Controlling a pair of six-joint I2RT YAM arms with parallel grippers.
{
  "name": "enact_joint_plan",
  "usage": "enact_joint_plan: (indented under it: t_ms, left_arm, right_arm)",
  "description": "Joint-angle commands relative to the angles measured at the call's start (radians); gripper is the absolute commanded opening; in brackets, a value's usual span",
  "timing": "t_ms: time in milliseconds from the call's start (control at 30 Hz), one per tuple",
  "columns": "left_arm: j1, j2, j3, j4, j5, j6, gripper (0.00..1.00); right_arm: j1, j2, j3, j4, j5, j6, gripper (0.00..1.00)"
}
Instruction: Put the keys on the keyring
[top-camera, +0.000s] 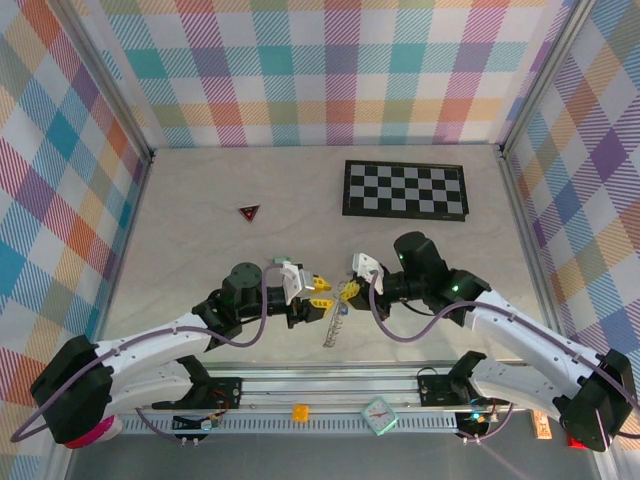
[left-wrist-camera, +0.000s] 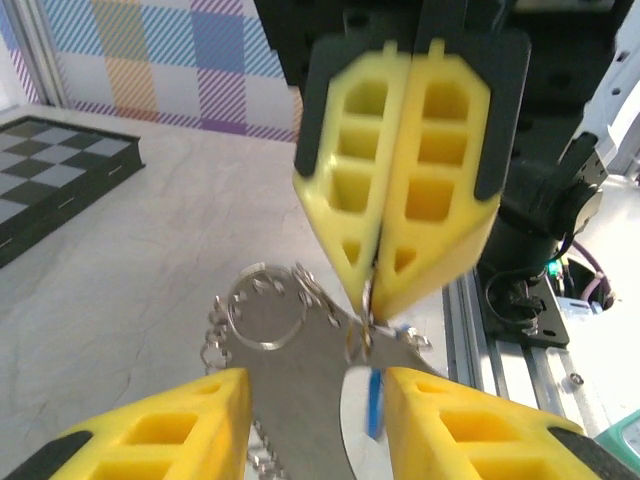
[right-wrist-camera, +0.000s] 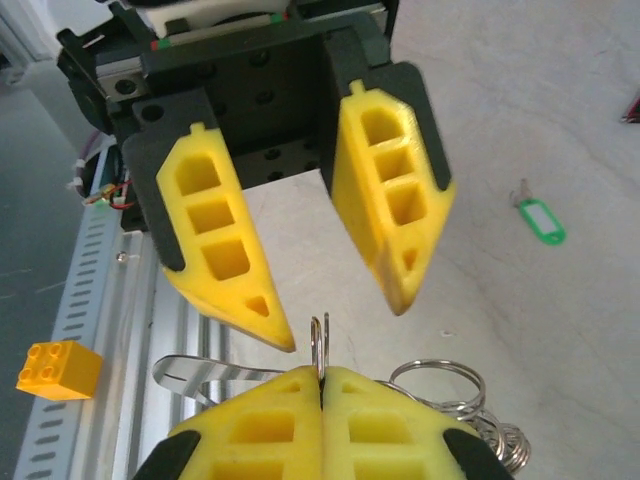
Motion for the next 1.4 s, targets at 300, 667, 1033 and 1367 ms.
enact_joint_plan:
  t_ms: [300,667,1033,1367]
  left_arm:
    - [-0.015,0.001,0.132,-0.244,0.017,0.099,0.20]
    - [-0.015,-0.013,0.121,-0.229,0.031,0.108,0.00]
    - [-0.015,-0.011,0.023,0.022,0.098,0.021,0.00]
    - [-0.015,-0.007,0.006,0.070,0.131,-0.003,0.00]
  right_arm:
    - [0.104,0.194,0.313,-0.384,0.162,-0.257,0.00]
    - [0.098,0.188,0.311,-0.309,0.089,-0.206,0.19]
    - [-0.012,-0.010,-0.012,0.095,-0.083,0.022,0.31]
    - [-0.011,0.015,-0.054,0.163,-0.104,0.053,0.23]
